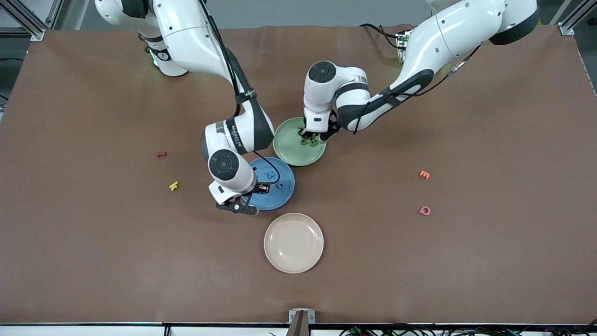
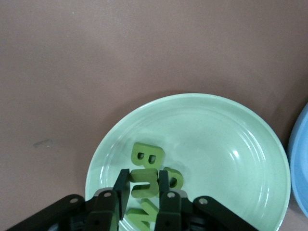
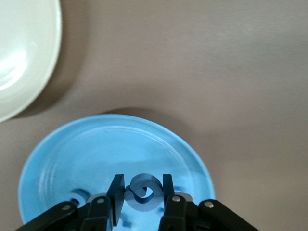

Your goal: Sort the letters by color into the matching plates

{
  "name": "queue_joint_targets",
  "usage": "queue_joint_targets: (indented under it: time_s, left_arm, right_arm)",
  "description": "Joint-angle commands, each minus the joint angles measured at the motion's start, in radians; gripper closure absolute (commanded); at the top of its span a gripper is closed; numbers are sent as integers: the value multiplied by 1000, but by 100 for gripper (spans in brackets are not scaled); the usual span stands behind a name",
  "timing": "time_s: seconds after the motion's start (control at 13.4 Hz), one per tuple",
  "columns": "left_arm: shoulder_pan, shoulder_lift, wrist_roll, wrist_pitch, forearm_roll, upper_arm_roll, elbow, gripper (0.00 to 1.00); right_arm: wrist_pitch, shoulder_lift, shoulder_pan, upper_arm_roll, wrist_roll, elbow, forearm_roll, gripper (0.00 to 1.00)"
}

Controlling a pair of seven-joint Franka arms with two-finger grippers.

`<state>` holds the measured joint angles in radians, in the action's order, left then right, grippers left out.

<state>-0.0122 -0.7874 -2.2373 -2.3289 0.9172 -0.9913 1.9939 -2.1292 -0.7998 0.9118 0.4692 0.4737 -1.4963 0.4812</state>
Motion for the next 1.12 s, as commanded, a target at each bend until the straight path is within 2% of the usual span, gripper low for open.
queue_joint_targets:
  time_s: [0.0,0.22,0.37,0.45,0.52,0.67,0.75,0.9,1.05]
  left_arm:
    - [24,4,-30,-9,-8,14,-20,0]
    - [14,16,-22,19,8,16,-33,0]
    - [-2,23,46,100,19,16,-79,0]
    - [-14,24,89,136,17,16,-104,0]
    - [-29,25,120,166,19,16,-119,0]
    - [-93,34,206,190,17,8,-132,0]
    - [-126,43,252,192,15,5,-132,0]
    - [-188,62,330,194,15,-6,-132,0]
    - [-247,74,425,194,15,-17,-132,0]
  right_arm:
    - [-37,-45,-21,-34,32,48,-10,84]
    - [-40,-72,-22,-35,36,70,-10,83]
    - [-38,-75,-21,-35,36,68,-10,82]
    - [-38,-76,-19,-35,36,68,-10,76]
    - [-37,-75,-16,-35,33,70,-13,56]
    - [-34,-69,-4,-34,33,68,-21,7]
    - [-25,-58,1,-32,33,68,-22,1]
    - [20,-36,28,-23,34,62,-24,1]
    - [145,23,70,24,39,64,-24,0]
